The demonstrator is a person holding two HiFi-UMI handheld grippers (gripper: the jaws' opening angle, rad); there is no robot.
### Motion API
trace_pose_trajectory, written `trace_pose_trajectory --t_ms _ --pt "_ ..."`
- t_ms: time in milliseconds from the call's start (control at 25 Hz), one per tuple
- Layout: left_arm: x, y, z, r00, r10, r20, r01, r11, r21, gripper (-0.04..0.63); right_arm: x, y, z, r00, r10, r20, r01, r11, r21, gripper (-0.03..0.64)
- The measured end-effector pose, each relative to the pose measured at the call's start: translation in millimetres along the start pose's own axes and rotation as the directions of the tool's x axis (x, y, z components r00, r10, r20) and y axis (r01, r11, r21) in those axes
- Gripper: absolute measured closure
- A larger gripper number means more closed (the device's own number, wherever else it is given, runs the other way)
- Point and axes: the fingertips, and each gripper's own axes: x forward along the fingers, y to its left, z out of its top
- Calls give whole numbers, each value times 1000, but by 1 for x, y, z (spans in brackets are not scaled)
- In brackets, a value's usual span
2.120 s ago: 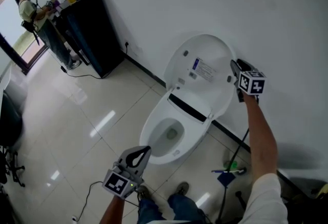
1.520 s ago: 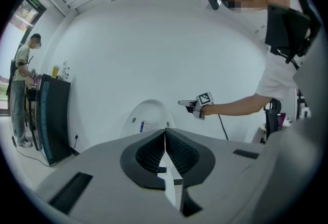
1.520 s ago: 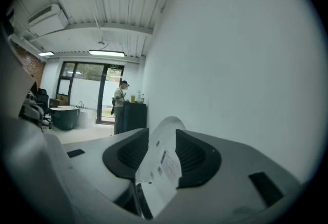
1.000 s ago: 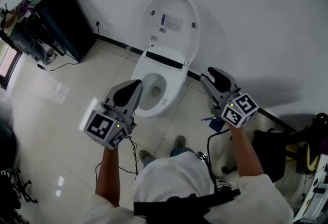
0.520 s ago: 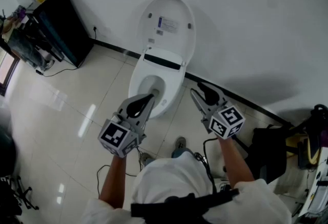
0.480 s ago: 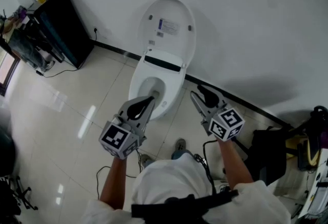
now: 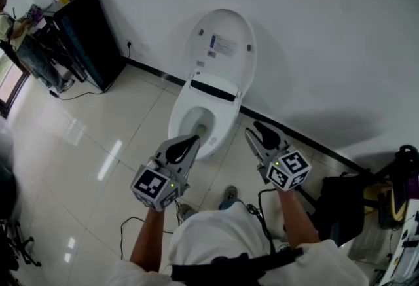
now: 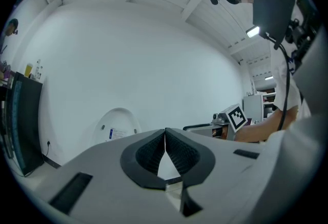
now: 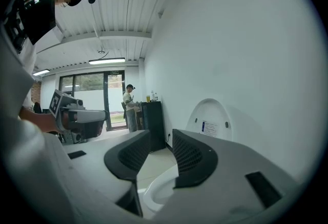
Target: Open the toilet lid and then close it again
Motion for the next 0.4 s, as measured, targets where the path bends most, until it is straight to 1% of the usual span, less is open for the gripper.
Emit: trace_pose_trajectory --t_ms 200,400 --pt "-12 -1 -3 1000 4 -12 -4 1000 -10 592 1 11 2 1000 7 2 -7 1000 -14 477" --pt "-19 8 0 1000 17 10 -17 1000 0 592 7 16 8 1000 0 4 0 1000 -31 477"
